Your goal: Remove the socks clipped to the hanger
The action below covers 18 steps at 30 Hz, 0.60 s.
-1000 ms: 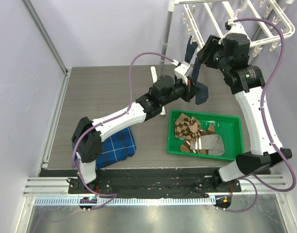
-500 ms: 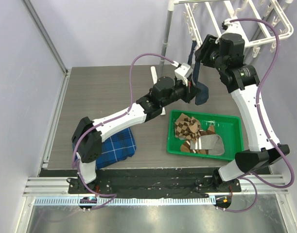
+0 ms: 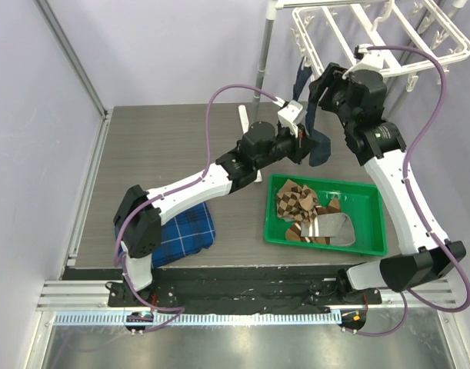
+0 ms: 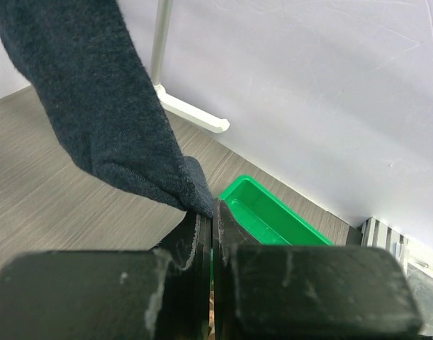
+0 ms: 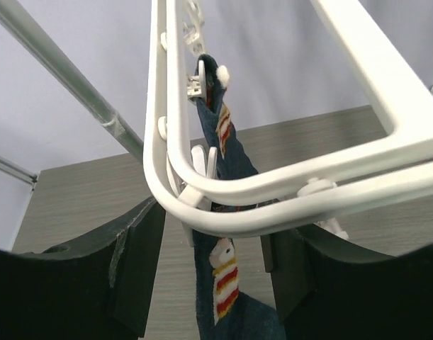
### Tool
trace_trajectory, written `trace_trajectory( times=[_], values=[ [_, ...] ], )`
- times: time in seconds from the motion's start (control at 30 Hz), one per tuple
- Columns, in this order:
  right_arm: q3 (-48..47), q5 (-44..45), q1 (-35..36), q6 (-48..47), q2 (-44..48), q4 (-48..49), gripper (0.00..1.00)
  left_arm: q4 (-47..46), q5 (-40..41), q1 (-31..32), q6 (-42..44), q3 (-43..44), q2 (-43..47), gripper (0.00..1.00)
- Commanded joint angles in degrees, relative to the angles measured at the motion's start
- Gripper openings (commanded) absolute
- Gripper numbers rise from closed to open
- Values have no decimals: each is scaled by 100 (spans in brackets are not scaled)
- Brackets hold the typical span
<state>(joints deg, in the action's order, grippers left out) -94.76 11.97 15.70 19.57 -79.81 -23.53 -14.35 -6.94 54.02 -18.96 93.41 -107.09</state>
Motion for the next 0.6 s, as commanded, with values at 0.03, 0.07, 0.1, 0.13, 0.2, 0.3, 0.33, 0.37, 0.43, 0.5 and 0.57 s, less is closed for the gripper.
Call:
trace_trajectory(
  times=[0.03,0.07,0.1,0.13,0.2,0.3,0.33,0.37,0.43,0.5,0.57],
  values=[
    [274,-28,38,-33,624,938,63,-226,-114,38,182,257,13,0],
    [257,-28,38,-50,633,929,63,-226,-123,38,191,248,4,0],
    [248,-28,47,-41,642,912,63,-226,-123,30,208,248,-5,0],
    [187,-19,47,-50,616,885,63,-226,-150,38,217,257,-14,0],
    [116,-45,47,-6,581,745,61,-226,-167,38,244,248,-23,0],
    [-104,-54,47,134,511,429,56,-218,-167,30,305,257,-49,0],
    [-191,-19,38,161,502,367,56,-200,-176,30,331,257,-58,0],
    [-253,25,47,170,475,280,56,-200,-176,30,349,257,-49,0],
    [-376,78,47,187,423,86,56,-182,-194,38,358,266,-40,0],
    [-508,78,38,231,361,-177,56,-182,-194,30,393,266,-40,0],
    [-789,43,47,319,317,-571,55,-156,-185,30,437,275,-40,0]
  ],
)
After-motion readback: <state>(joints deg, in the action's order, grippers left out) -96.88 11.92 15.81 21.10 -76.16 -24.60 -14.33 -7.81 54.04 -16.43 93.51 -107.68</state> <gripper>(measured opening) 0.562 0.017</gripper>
